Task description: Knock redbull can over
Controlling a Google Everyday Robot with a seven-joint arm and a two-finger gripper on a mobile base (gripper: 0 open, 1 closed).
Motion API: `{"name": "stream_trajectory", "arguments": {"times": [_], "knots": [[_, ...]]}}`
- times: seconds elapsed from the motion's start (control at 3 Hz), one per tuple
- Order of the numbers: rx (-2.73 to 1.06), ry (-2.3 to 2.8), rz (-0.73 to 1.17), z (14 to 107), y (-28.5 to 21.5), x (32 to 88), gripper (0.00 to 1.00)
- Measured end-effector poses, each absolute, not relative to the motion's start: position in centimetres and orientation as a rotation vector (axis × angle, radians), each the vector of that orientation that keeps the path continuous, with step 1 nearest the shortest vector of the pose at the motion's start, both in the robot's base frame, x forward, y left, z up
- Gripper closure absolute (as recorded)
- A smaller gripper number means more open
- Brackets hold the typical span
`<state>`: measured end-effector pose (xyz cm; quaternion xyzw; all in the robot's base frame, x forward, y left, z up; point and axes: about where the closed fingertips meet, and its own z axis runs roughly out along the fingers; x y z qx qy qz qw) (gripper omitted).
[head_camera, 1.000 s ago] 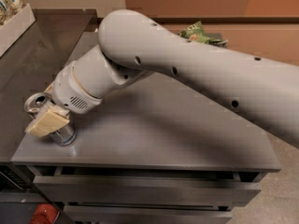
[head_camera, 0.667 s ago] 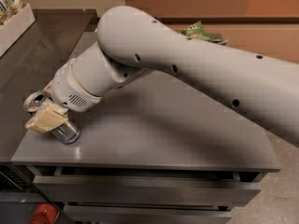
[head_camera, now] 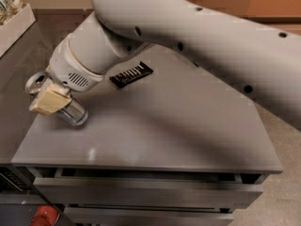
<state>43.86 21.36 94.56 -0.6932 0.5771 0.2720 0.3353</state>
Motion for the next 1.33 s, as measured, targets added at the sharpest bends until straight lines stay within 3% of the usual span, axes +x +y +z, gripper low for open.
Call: {"name": "stream_trajectory", "arguments": {"times": [1.33], "knots": [[-1.999,1.607,0.13,96.6,9.5,50.3,1.0]]}}
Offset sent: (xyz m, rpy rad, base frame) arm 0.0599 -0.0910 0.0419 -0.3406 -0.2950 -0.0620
